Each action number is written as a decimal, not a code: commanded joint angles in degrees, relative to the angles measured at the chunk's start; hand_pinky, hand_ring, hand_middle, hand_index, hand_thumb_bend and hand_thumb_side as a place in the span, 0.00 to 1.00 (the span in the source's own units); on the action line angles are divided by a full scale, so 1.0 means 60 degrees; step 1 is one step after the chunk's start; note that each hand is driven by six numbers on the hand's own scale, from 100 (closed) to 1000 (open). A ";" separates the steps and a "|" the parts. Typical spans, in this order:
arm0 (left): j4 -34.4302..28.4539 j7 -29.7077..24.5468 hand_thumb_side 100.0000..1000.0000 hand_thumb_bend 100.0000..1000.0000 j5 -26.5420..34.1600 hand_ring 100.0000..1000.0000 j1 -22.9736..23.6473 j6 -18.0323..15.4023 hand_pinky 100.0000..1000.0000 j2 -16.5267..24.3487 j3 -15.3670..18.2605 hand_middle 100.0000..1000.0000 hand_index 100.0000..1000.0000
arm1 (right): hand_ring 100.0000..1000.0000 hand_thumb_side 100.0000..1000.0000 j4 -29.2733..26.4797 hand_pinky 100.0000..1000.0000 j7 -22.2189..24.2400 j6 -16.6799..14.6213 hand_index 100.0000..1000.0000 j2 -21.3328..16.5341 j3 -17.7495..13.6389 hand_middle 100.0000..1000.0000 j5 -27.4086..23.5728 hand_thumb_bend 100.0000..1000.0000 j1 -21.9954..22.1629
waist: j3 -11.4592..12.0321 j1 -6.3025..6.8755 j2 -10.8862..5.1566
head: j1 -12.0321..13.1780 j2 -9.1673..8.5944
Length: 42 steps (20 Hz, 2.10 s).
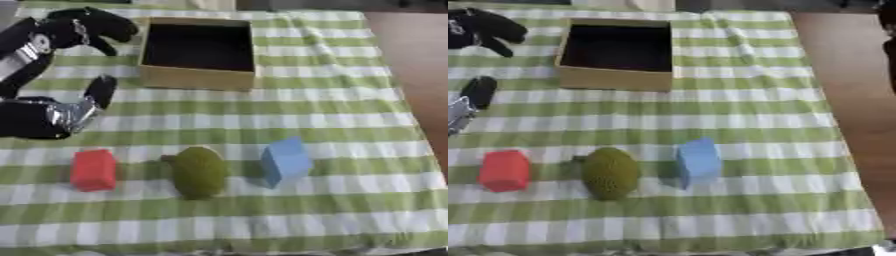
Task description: Pick up objects on the table and place them in the box.
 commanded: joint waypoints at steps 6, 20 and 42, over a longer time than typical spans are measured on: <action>-0.0143 -0.1217 0.46 0.00 -0.0700 0.93 0.0340 0.0901 0.89 0.1226 -0.0013 0.88 0.97 | 0.84 0.51 -0.0189 0.98 0.0080 0.0008 0.88 -0.0308 -0.0021 0.59 -0.0010 0.00 -0.0028 | 0.0007 0.0163 -0.0221 | -0.0019 0.0049; -0.0143 -0.1512 0.57 0.40 -0.2245 0.95 0.1279 0.1575 0.96 0.2058 0.0648 0.86 0.92 | 0.85 0.51 -0.0189 0.98 0.0175 0.0057 0.88 -0.0295 -0.0022 0.59 0.0046 0.00 -0.0001 | -0.0023 0.0194 -0.0155 | -0.0112 0.0049; -0.0141 -0.3312 0.09 0.54 -0.3237 0.98 0.1591 0.2329 1.00 0.2939 0.0066 0.88 0.96 | 0.85 0.51 -0.0189 0.99 0.0189 0.0180 0.88 -0.0301 -0.0015 0.59 -0.0001 0.00 -0.0084 | -0.0226 0.0411 -0.0066 | -0.0252 0.0049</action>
